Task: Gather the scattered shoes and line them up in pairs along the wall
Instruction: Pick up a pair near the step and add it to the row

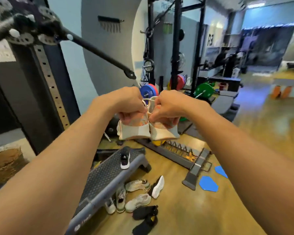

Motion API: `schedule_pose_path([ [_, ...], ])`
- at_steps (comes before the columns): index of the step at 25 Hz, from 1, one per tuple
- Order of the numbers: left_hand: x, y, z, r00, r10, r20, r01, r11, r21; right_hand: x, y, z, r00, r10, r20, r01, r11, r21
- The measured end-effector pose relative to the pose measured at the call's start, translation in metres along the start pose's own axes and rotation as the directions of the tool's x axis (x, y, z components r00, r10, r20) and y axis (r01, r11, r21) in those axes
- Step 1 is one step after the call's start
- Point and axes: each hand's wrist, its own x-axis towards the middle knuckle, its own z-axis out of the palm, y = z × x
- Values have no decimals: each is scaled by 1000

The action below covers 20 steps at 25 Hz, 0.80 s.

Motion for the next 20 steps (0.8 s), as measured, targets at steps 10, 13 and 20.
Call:
schedule_pose_path([
  [10, 50, 341, 71, 869, 485, 96, -494, 861, 123, -220, 250, -120, 890, 405, -209, -416, 909, -13],
  [13, 62, 434, 108, 781, 608, 142, -620, 783, 61, -289, 317, -142, 832, 495, -251, -528, 845, -81],
  [20, 83, 635, 206, 533, 816, 223, -828, 558, -60, -436, 454, -167, 615, 736, -281, -764, 645, 19],
])
